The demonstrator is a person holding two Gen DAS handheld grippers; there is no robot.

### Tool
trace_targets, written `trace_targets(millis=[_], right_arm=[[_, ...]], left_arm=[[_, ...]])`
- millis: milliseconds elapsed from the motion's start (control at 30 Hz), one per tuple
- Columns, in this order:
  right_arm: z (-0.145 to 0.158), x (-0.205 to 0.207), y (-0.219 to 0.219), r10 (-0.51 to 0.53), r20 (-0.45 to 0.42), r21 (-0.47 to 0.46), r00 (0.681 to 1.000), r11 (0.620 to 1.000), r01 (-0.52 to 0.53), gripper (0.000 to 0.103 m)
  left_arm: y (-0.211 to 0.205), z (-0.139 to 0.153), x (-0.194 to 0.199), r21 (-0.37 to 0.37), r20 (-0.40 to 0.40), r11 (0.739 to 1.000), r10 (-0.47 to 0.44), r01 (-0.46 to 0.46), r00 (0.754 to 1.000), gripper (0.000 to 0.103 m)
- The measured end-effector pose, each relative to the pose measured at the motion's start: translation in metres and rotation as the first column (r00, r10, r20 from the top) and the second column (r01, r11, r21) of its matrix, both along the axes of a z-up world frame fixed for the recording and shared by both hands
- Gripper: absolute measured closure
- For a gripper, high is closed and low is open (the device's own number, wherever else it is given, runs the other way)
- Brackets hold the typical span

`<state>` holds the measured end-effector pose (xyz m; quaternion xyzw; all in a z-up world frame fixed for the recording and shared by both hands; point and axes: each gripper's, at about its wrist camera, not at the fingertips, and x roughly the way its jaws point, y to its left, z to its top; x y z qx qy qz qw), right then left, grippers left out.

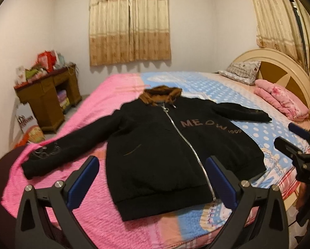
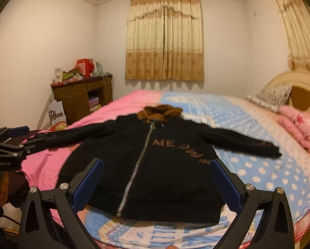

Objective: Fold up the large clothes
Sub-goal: 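Reach the right tool to the hoodie sleeve cuff and grasp it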

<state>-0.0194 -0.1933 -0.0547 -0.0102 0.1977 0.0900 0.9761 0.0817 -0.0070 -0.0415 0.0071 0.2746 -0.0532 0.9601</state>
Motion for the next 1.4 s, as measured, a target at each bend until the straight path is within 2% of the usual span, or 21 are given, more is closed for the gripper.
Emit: trace_targets(millis=[133, 333, 567, 767, 833, 967, 1067, 1133, 1200, 1267, 1333, 1400], right_arm=[[-0.017, 0.038, -0.031, -0.031, -0.076, 0.057, 0.997, 0.998, 0.035, 0.001], [-0.033, 0.089, -0.085, -0.122, -0.139, 0.117, 0.983, 0.983, 0.139, 0.001], [-0.061, 0.148, -0.176, -0.246, -0.247, 0.199, 0.937, 0.934, 0.297, 0.001], [-0.089, 0.190, -0.275, -0.373, -0.331, 0.263, 0.867, 0.846, 0.465, 0.003], [-0.099, 0.202, -0.311, -0.412, -0.364, 0.287, 0.835, 0.803, 0.522, 0.008], [-0.114, 0.225, -0.374, -0.485, -0.415, 0.312, 0.770, 0.719, 0.621, 0.011], [-0.122, 0.239, -0.406, -0.493, -0.441, 0.351, 0.750, 0.674, 0.650, 0.022], [-0.128, 0.249, -0.431, -0.469, -0.465, 0.424, 0.750, 0.626, 0.655, 0.032], [-0.130, 0.260, -0.445, -0.460, -0.473, 0.458, 0.751, 0.600, 0.656, 0.037], [-0.130, 0.269, -0.452, -0.440, -0.467, 0.489, 0.768, 0.595, 0.638, 0.046], [-0.130, 0.280, -0.447, -0.410, -0.468, 0.485, 0.783, 0.622, 0.615, 0.077], [-0.127, 0.284, -0.440, -0.408, -0.455, 0.472, 0.792, 0.643, 0.603, 0.082]], left_arm=[[-0.002, -0.009, 0.031, -0.020, -0.036, 1.000, 0.012, -0.013, 0.999, 0.000], [-0.017, -0.015, 0.076, -0.005, -0.061, 1.000, -0.005, 0.004, 0.998, 0.000], [-0.046, -0.024, 0.125, 0.040, -0.072, 0.998, -0.046, 0.049, 0.996, 0.000], [-0.065, -0.039, 0.171, 0.080, -0.117, 0.995, -0.043, 0.052, 0.992, 0.000], [-0.068, -0.043, 0.185, 0.078, -0.138, 0.996, -0.038, 0.049, 0.990, 0.000], [-0.075, -0.050, 0.202, 0.058, -0.165, 0.997, -0.037, 0.047, 0.986, 0.000], [-0.084, -0.055, 0.209, 0.076, -0.174, 0.996, -0.032, 0.046, 0.984, 0.000], [-0.086, -0.057, 0.215, 0.078, -0.176, 0.996, -0.027, 0.041, 0.984, 0.000], [-0.089, -0.059, 0.220, 0.078, -0.182, 0.996, -0.024, 0.038, 0.983, 0.000], [-0.091, -0.063, 0.221, 0.075, -0.192, 0.996, -0.026, 0.041, 0.981, 0.000], [-0.094, -0.066, 0.221, 0.075, -0.202, 0.996, -0.031, 0.047, 0.979, 0.000], [-0.096, -0.067, 0.222, 0.076, -0.209, 0.996, -0.036, 0.053, 0.977, 0.000]])
